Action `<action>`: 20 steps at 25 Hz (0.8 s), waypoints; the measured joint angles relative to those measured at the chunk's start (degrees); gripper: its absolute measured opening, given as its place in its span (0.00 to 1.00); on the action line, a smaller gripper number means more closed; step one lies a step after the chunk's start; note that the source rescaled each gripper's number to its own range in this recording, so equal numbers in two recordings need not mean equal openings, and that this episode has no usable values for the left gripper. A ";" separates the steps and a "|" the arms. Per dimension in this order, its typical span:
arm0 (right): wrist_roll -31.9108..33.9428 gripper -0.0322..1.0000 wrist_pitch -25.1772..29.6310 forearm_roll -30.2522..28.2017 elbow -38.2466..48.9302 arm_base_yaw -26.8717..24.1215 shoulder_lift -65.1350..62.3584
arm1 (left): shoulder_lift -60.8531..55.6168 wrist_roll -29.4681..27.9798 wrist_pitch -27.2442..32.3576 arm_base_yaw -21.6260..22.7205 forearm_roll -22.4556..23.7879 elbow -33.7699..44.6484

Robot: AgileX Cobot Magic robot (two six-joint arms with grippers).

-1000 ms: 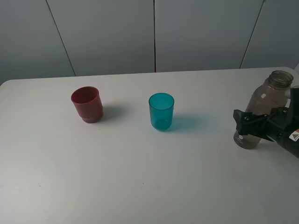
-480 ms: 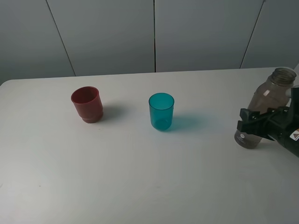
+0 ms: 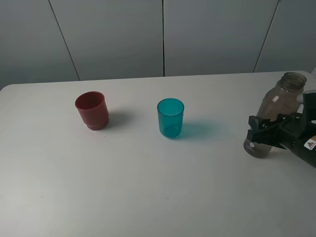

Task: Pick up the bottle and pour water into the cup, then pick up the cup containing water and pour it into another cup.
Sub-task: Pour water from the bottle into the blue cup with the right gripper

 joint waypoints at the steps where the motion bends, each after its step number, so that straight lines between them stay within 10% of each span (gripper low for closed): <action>1: 0.35 0.05 0.00 -0.76 0.00 0.00 -0.39 | 0.00 0.00 0.00 0.00 0.00 0.00; 7: 1.04 0.05 3.76 -1.62 -1.63 0.00 -7.19 | 0.00 -0.11 0.00 0.00 0.00 0.00; 14: 1.04 0.05 27.93 -7.11 -12.74 0.00 -14.83 | 0.00 -0.11 0.00 0.00 0.00 0.00; 20: 1.04 0.05 36.91 -10.42 -21.21 0.00 -14.87 | 0.00 -0.11 0.00 0.00 0.00 0.00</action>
